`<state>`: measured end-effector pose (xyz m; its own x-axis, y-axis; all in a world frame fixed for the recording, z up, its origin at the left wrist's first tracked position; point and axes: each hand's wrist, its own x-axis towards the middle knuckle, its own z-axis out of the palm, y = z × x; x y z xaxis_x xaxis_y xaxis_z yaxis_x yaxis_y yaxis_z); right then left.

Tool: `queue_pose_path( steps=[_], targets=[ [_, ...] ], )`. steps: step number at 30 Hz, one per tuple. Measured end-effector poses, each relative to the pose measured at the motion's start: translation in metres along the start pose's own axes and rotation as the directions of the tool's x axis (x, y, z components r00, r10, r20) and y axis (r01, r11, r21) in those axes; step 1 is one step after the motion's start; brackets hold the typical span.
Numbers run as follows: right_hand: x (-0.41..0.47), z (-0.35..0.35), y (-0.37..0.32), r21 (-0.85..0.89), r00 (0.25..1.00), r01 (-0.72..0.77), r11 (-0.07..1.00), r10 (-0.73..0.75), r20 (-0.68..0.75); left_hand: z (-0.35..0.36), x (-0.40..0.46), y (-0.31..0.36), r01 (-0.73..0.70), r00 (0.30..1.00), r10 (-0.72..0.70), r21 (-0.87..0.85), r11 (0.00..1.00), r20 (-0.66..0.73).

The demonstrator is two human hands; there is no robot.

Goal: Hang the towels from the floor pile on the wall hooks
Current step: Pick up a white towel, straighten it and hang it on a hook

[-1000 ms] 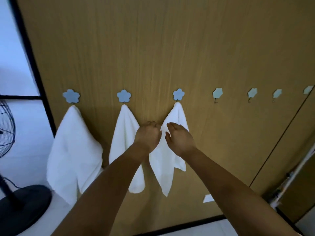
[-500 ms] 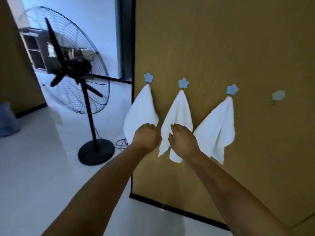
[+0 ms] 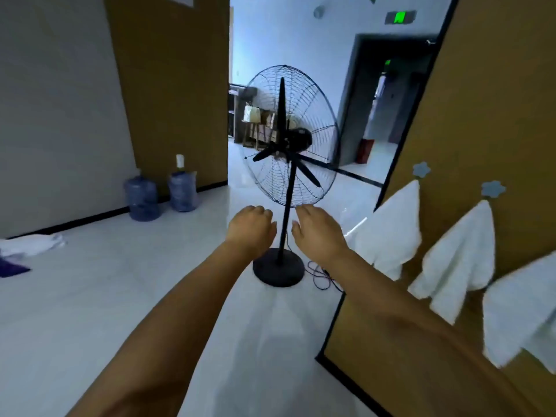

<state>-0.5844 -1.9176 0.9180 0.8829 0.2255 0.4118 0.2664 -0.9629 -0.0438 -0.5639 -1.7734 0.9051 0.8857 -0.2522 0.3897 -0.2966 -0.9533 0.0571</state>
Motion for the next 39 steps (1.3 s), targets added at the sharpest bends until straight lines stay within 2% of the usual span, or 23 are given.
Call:
queue_pose_path(
  steps=[5, 10, 16, 20, 30, 35, 39],
  targets=[
    [0.032, 0.024, -0.141, 0.086, 0.995, 0.077, 0.993, -0.081, 0.051, -0.042, -0.070, -0.143, 0.203, 0.979, -0.203, 0.014, 0.979, 0.007],
    [0.042, 0.052, -0.288, 0.181, 0.973, 0.186, 0.966, -0.206, 0.100, -0.079, -0.156, -0.288, 0.454, 0.889, -0.458, 0.127, 0.882, 0.010],
    [0.047, 0.065, -0.441, 0.242, 0.917, 0.348, 0.906, -0.383, 0.112, -0.097, -0.244, -0.394, 0.539, 0.831, -0.557, 0.236, 0.808, 0.010],
    [0.054, 0.077, -0.520, 0.260, 0.859, 0.472, 0.843, -0.506, 0.082, -0.104, -0.275, -0.444, 0.608, 0.786, -0.616, 0.232, 0.759, -0.044],
    [0.126, 0.145, -0.654, 0.325, 0.711, 0.641, 0.696, -0.697, 0.089, -0.097, -0.294, -0.571, 0.721, 0.668, -0.741, 0.303, 0.623, -0.066],
    [0.196, 0.175, -0.698, 0.329, 0.627, 0.727, 0.603, -0.778, 0.042, -0.094, -0.248, -0.657, 0.771, 0.604, -0.791, 0.324, 0.548, -0.101],
    [0.271, 0.193, -0.717, 0.320, 0.625, 0.728, 0.607, -0.779, 0.054, -0.089, -0.193, -0.713, 0.799, 0.578, -0.810, 0.273, 0.536, -0.102]
  ],
)
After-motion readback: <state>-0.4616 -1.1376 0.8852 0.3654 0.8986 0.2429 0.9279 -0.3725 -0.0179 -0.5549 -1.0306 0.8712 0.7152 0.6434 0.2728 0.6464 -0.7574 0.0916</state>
